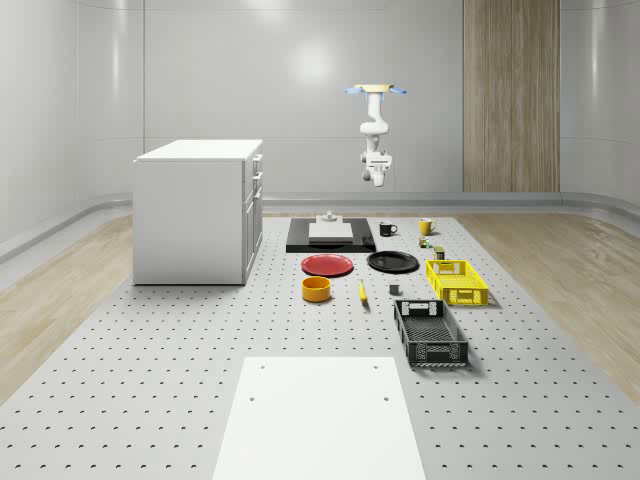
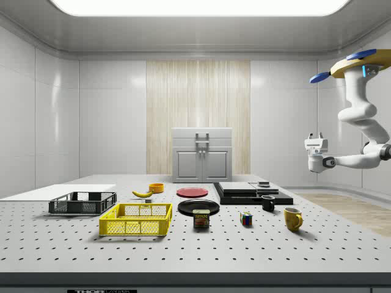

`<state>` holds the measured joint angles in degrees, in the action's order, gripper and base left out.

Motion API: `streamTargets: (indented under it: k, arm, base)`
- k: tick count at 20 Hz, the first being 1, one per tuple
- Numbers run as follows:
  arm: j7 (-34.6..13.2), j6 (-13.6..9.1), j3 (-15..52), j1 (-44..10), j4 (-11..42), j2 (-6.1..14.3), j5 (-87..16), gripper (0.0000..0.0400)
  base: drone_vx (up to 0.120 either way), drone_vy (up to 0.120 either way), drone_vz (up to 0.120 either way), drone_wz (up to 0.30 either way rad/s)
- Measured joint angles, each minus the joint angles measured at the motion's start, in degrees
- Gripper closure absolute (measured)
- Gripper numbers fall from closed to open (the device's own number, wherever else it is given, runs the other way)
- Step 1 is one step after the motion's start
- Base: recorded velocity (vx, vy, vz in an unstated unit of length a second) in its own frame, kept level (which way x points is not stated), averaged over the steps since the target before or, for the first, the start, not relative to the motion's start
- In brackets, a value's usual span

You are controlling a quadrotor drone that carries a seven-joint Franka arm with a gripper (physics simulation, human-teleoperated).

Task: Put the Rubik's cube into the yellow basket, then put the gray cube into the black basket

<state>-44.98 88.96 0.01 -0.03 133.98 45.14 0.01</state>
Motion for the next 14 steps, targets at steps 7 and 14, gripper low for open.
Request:
streamTargets:
  k: [7,14]
  arm:
    - [0.1,-6.37,0.09,-0.18,-8.55,-1.86,0.07,0.0]
    - [0.14,-9.95,0.16,-0.28,-14.76,-4.18,0.11,0.0]
  base:
    - [0.0,0.057,0.0,0.0]
    - [0.0,0.12,0.0,0.0]
